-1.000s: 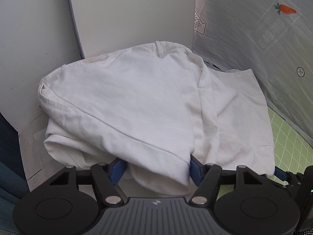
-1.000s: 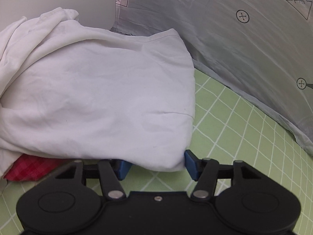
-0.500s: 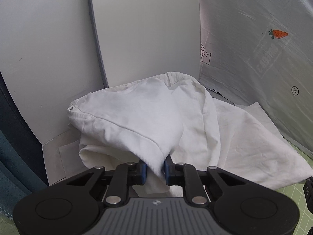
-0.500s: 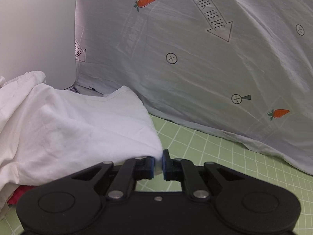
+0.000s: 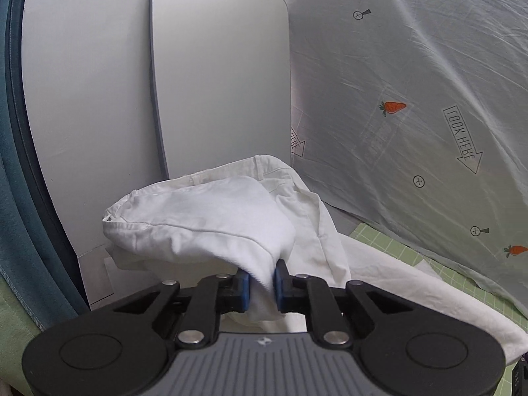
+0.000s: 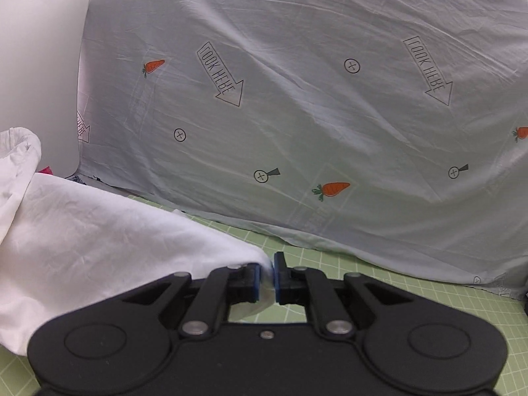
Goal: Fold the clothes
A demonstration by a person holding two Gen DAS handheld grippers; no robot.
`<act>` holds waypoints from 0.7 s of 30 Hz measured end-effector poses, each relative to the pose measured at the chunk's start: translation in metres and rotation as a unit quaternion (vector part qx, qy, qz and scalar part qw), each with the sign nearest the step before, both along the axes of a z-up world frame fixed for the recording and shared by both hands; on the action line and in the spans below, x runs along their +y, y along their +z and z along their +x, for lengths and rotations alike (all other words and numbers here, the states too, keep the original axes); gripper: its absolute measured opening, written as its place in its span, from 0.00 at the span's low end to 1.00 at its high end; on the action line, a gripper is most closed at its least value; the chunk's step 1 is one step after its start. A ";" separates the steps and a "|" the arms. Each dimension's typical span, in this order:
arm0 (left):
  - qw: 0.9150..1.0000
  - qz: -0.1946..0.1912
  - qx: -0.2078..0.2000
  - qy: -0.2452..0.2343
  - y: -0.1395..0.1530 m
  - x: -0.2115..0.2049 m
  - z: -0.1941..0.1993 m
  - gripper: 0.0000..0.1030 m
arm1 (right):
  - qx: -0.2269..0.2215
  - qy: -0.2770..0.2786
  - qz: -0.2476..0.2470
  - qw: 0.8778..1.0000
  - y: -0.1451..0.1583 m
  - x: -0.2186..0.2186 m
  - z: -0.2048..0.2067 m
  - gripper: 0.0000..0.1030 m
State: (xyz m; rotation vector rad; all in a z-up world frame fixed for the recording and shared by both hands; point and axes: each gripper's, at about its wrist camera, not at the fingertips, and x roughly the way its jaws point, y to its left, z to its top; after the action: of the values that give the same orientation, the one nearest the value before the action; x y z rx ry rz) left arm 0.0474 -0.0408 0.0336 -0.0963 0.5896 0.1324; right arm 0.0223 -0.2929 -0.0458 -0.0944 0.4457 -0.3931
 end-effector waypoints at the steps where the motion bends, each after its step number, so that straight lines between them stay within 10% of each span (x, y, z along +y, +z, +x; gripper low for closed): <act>1: 1.000 0.000 -0.001 -0.011 0.002 -0.012 -0.010 0.15 | -0.001 -0.003 0.001 1.000 0.002 -0.007 -0.011 0.08; 9: 0.992 -0.015 0.037 -0.121 0.000 -0.119 -0.078 0.15 | 0.006 -0.063 0.013 0.998 0.011 -0.097 -0.100 0.08; 21: 0.947 -0.025 0.172 -0.270 -0.055 -0.234 -0.127 0.30 | 0.100 -0.163 0.062 0.980 -0.023 -0.226 -0.172 0.22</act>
State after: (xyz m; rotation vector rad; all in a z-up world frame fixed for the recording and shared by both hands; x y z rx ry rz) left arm -0.0797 -0.2747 -0.0212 0.0444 0.9484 -0.4079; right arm -0.1494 -0.5193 -0.0691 0.0619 0.6864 -0.6800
